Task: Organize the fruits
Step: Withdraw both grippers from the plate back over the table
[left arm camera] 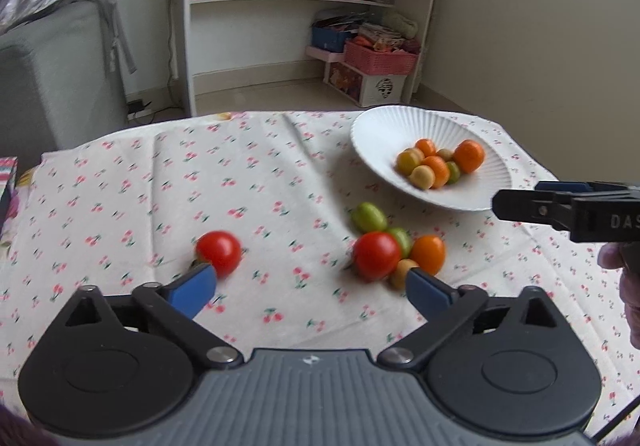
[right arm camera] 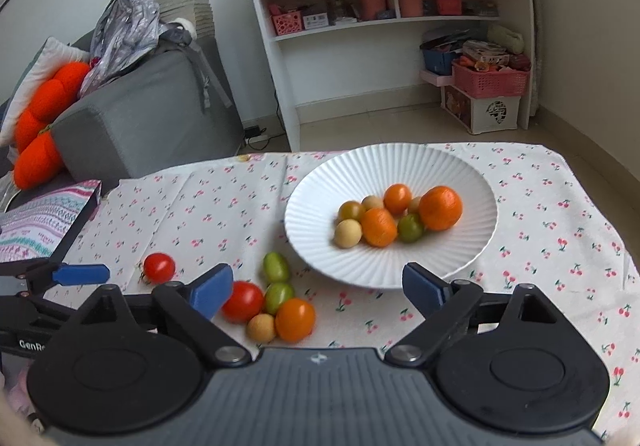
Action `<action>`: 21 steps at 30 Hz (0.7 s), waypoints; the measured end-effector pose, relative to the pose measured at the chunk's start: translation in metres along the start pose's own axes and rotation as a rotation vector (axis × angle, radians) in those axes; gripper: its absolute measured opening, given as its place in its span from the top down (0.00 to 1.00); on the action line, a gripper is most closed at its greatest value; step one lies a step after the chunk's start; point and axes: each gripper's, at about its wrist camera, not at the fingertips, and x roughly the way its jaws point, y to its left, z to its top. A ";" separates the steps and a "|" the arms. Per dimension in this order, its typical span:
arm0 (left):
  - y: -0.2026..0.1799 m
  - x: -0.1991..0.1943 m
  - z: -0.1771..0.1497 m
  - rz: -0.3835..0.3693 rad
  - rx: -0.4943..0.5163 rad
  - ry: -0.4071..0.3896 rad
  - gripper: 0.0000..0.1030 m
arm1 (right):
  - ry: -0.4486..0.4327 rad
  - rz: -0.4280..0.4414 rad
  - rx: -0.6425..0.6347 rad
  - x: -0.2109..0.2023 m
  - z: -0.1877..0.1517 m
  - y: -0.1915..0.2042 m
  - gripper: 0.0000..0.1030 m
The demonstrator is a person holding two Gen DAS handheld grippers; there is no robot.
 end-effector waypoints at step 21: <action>0.038 0.014 -0.039 0.125 -0.014 0.050 0.09 | 0.063 0.032 -0.098 0.017 -0.040 0.041 0.03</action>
